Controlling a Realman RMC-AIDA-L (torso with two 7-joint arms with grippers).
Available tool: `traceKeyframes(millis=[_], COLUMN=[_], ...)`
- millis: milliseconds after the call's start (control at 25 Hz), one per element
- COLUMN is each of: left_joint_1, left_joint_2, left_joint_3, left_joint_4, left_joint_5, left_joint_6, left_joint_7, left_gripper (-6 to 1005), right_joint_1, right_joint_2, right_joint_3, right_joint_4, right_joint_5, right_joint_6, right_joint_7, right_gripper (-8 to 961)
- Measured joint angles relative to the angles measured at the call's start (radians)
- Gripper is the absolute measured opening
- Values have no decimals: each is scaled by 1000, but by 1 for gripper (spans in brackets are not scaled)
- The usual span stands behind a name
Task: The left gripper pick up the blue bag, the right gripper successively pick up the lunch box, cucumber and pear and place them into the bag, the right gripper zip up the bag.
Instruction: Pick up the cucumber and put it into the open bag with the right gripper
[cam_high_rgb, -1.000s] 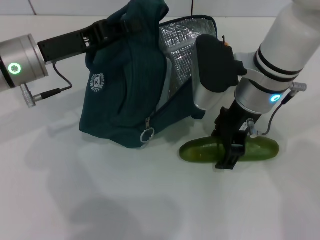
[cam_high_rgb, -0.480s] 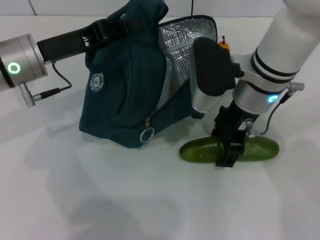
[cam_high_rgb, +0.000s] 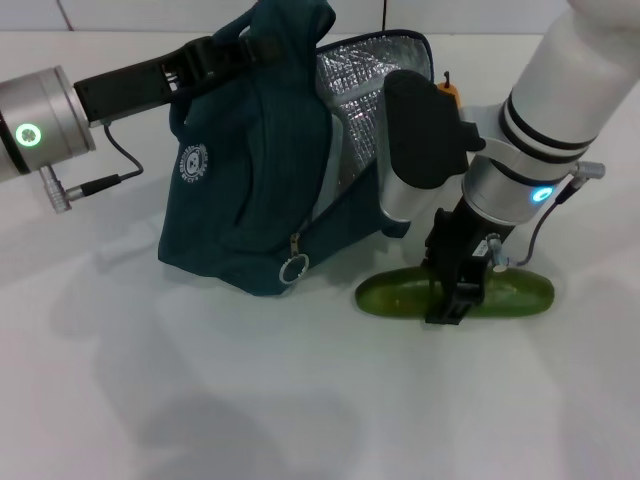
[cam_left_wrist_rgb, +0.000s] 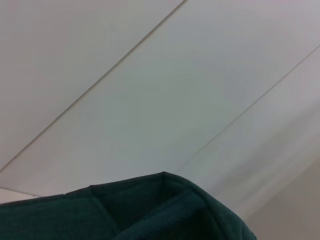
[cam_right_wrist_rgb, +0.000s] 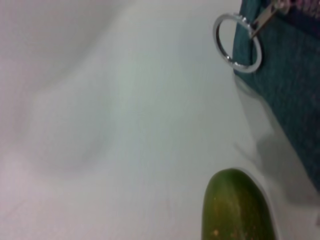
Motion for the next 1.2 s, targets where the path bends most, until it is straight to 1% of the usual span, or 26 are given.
traceKeyframes(millis=[160, 280, 440, 600, 720, 840, 1040, 1200], left_joint_1=[2, 5, 11, 22, 24, 25, 26, 26], left_joint_2=[0, 1, 3, 5, 7, 9, 11, 12], left_joint_3=[0, 0, 0, -2, -3, -3, -2, -3], left_joint_4=[0, 0, 0, 6, 7, 7, 8, 8], left_joint_5=[0, 0, -1, -5, -15, -23, -24, -24], left_joint_6=[0, -1, 1, 5, 6, 7, 8, 9], left_joint_7=[0, 0, 0, -1, -1, -2, -2, -2], left_gripper=[47, 47, 47, 48, 48, 48, 48, 48], right_joint_1=[0, -2, -45, -147, -222, -281, -358, -429], right_joint_2=[0, -1, -7, -5, -5, -7, -7, -11], right_joint_3=[6, 35, 70, 110, 156, 223, 336, 427], right_joint_4=[-10, -31, -102, -256, -363, -436, -515, -581], right_joint_5=[-3, -12, -32, -87, -92, -89, -65, 15], right_joint_6=[-5, -44, -118, -207, -259, -297, -366, -395], right_joint_7=[0, 0, 0, 1, 1, -3, -19, -46], right_gripper=[609, 566, 568, 570, 571, 573, 575, 577])
